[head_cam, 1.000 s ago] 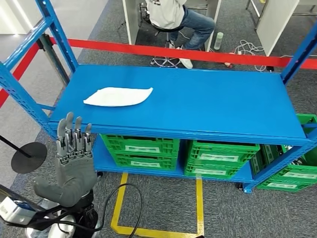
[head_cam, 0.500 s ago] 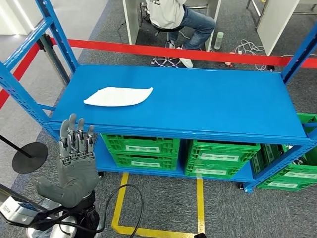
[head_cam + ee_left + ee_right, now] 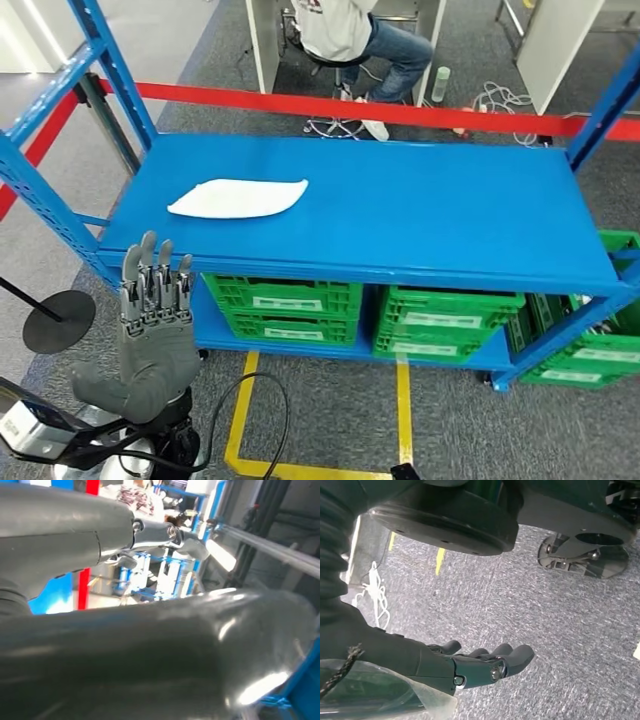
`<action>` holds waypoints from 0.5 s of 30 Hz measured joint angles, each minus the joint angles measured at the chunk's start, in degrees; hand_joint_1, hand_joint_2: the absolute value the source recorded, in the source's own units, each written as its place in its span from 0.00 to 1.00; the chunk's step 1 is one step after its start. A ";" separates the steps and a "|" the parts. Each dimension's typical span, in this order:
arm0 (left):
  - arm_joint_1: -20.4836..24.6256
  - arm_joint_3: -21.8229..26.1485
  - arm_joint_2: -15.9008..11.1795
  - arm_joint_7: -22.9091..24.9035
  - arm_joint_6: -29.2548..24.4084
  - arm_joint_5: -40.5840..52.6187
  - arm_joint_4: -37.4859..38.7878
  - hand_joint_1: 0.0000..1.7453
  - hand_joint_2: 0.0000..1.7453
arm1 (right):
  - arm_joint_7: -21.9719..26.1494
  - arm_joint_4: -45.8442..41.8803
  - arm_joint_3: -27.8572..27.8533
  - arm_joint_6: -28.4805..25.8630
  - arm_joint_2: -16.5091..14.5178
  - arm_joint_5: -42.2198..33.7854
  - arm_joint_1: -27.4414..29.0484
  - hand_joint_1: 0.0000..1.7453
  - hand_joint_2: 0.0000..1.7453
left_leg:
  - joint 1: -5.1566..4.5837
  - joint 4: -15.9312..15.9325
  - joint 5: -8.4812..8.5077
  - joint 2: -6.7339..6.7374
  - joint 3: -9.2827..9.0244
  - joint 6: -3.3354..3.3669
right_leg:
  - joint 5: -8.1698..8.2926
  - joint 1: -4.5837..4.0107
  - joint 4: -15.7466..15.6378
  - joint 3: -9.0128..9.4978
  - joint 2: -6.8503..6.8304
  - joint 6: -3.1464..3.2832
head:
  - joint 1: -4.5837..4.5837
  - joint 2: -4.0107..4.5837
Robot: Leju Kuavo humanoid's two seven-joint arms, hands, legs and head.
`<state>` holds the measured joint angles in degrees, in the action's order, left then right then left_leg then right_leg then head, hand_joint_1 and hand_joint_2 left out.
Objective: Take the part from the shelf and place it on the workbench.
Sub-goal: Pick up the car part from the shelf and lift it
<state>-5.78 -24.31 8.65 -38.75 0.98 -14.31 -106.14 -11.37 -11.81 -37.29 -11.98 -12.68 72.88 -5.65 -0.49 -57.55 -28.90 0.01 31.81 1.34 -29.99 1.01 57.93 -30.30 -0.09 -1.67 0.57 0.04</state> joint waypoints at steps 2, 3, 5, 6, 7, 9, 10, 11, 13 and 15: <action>-0.05 -0.14 -0.02 -0.14 0.23 -0.13 0.00 0.00 0.00 | -0.17 -0.02 0.00 0.06 0.03 0.11 0.05 0.00 1.00 | 0.19 1.04 0.20 -0.14 -1.51 0.79 | 0.26 0.09 1.02 0.54 -0.12 -0.70 | -0.13 0.00; -0.03 -0.25 -0.02 -0.19 0.26 -0.09 0.01 0.00 0.00 | -0.23 -0.03 0.00 0.07 0.07 0.14 0.04 0.00 1.00 | 0.32 1.23 0.34 -0.11 -2.37 1.11 | -0.44 0.11 2.48 -0.07 -0.09 -0.87 | -0.32 0.00; -0.01 -0.46 -0.01 -0.33 0.16 0.21 0.05 0.00 0.00 | -0.32 -0.04 0.00 0.10 0.17 0.16 -0.15 0.00 1.00 | 0.35 1.27 0.23 0.10 -3.46 1.41 | -2.96 0.07 8.03 -3.49 -0.03 -1.11 | -0.75 0.01; -0.01 -0.51 -0.01 -0.39 0.03 0.38 0.09 0.00 0.00 | -0.34 -0.06 0.00 0.10 0.22 0.15 -0.37 0.00 1.00 | 0.32 1.24 -0.04 0.17 -3.78 1.44 | -4.51 0.05 10.89 -5.66 -0.05 -1.29 | -0.84 0.00; -0.02 -0.52 0.00 -0.43 -0.11 0.52 0.12 0.00 0.00 | -0.37 -0.09 0.00 0.08 0.26 0.14 -0.56 0.00 1.00 | 0.29 1.24 -0.47 0.19 -4.17 1.44 | -5.74 0.04 12.67 -7.41 -0.06 -1.45 | -0.87 0.00; -0.02 -0.51 0.01 -0.47 -0.35 0.61 0.16 0.00 0.00 | -0.49 -0.16 0.00 -0.04 0.28 0.16 -0.71 0.00 1.00 | 0.27 1.23 -1.62 0.08 -5.36 1.33 | -5.19 0.02 11.32 -8.53 -0.09 -1.42 | -0.89 0.00; -0.02 -0.51 0.01 -0.47 -0.44 0.63 0.17 0.00 0.00 | -0.55 -0.18 0.00 -0.11 0.30 0.18 -0.65 0.00 1.00 | 0.26 1.23 -2.31 0.02 -6.18 1.21 | -2.77 0.00 8.41 -8.03 -0.10 -1.20 | -0.90 0.00; -0.01 -0.50 -0.01 -0.47 -0.55 0.64 0.19 0.00 0.00 | -0.57 -0.18 0.00 -0.22 0.32 0.20 -0.53 0.00 1.00 | 0.24 1.21 -3.02 -0.02 -6.94 1.04 | 0.48 -0.08 5.46 -7.46 -0.11 -0.77 | -0.91 0.00; -0.01 -0.44 -0.02 -0.46 -0.77 0.68 0.27 0.00 0.00 | -0.47 -0.19 0.01 -0.51 0.34 0.27 -0.37 0.00 1.00 | 0.19 1.00 -4.13 -0.04 -7.74 0.46 | 4.60 -0.43 1.73 -6.86 -0.20 0.18 | -0.76 0.00; 0.05 -0.39 0.01 -0.44 -0.94 0.79 0.34 0.00 0.00 | -0.26 -0.20 0.01 -0.74 0.34 0.39 -0.48 0.00 1.00 | 0.19 0.72 -4.56 0.01 -7.89 -0.21 | 4.88 -0.73 1.43 -6.68 -0.17 1.01 | -0.61 0.00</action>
<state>-5.74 -24.70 8.66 -39.18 0.04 -13.52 -105.79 -11.63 -12.00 -37.28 -12.73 -12.34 73.27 -6.13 -0.30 -56.83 -33.46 0.02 23.92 1.13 -25.11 0.28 59.35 -36.98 -0.26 -0.65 -0.04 0.04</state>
